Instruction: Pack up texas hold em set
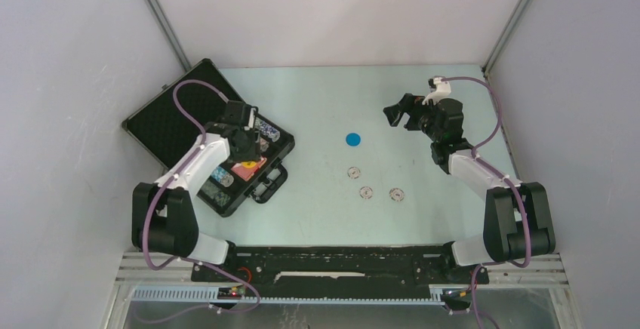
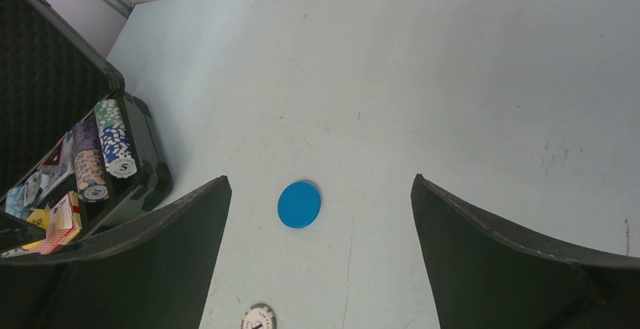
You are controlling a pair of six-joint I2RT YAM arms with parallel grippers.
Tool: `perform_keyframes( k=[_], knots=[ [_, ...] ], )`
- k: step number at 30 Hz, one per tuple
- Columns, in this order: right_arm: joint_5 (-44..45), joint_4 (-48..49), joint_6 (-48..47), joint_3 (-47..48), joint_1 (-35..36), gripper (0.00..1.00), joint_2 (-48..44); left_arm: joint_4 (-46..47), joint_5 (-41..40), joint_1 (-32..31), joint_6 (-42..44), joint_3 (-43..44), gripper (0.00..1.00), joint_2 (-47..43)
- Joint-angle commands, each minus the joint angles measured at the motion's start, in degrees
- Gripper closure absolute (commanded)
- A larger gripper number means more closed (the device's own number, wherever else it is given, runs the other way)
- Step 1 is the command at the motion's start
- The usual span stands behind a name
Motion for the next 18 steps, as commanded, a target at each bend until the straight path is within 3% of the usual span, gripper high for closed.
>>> perform_keyframes(
  k=[1, 18],
  knots=[
    [-0.64, 2.1, 0.71, 2.4, -0.43, 0.0, 0.5, 2.98, 1.31, 0.57, 2.97, 0.24, 0.55, 0.05],
    [-0.63, 2.04, 0.75, 2.38, -0.41, 0.0, 0.68, 4.32, 3.83, 1.42, 3.16, 2.27, 0.49, 4.23]
  ],
)
